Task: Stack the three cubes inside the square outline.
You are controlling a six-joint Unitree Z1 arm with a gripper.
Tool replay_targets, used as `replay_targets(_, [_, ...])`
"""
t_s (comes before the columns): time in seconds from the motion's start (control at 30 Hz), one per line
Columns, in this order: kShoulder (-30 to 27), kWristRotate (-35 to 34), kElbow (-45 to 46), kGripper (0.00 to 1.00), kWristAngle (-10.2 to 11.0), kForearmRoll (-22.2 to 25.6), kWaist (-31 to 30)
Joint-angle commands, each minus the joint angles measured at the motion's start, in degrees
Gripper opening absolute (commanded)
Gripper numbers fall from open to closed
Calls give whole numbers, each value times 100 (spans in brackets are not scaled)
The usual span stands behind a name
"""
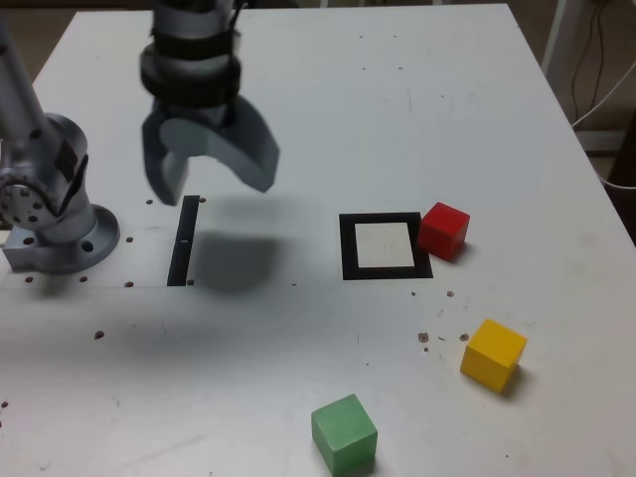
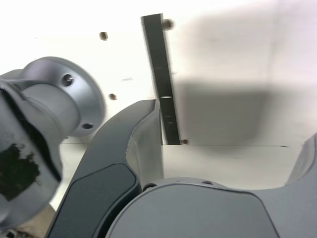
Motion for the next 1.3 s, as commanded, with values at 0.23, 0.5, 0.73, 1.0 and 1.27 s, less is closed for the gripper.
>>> replay_targets(0.23, [645,147,-1212,99,8,454,2])
replay_targets(0.5, [1322,313,-2262,99,25,780,1])
replay_targets(0.73, [1870,535,-3176,99,53,1110,2])
replay_targets(1.0, [2473,747,-4078,99,111,1412,1])
replay_targets(1.27, [3027,1036,-4834,99,134,1623,-9])
